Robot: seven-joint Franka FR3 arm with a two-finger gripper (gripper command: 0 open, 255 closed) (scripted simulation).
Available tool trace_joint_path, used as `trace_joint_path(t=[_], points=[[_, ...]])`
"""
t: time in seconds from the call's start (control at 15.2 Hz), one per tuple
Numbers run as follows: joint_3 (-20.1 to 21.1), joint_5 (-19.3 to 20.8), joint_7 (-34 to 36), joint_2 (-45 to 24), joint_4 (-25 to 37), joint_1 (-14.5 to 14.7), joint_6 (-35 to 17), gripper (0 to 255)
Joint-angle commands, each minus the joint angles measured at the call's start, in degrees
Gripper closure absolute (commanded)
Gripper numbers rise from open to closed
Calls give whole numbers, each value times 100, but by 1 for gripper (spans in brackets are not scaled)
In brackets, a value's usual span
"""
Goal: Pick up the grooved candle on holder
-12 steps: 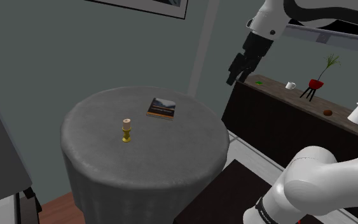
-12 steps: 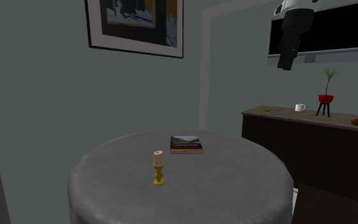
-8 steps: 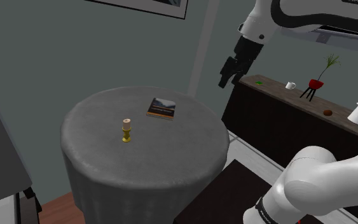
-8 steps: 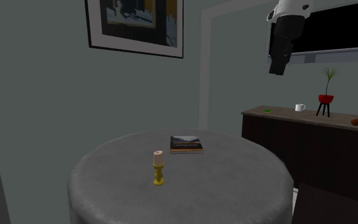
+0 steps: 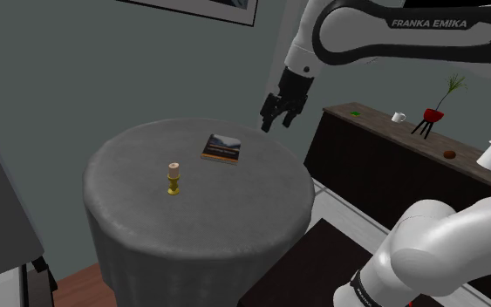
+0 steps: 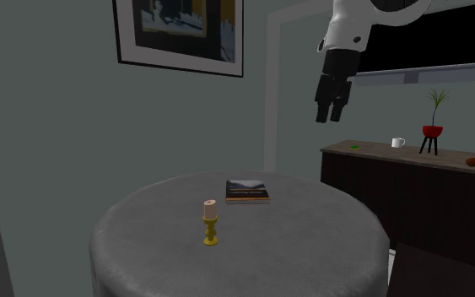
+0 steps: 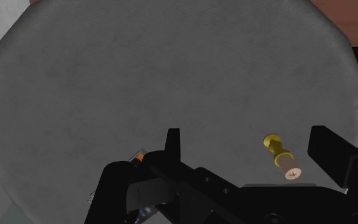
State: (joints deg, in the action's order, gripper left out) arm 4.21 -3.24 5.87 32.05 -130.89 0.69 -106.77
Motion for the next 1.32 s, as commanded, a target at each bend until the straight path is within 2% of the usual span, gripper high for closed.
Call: trace_joint_path(t=[0.0, 0.66, 1.25], points=[[133, -28, 163, -343, 51, 28, -296, 0], [684, 154, 990, -2287, 814, 116, -1438, 0], [918, 722, 1814, -4240, 2159, 335, -1951, 0]])
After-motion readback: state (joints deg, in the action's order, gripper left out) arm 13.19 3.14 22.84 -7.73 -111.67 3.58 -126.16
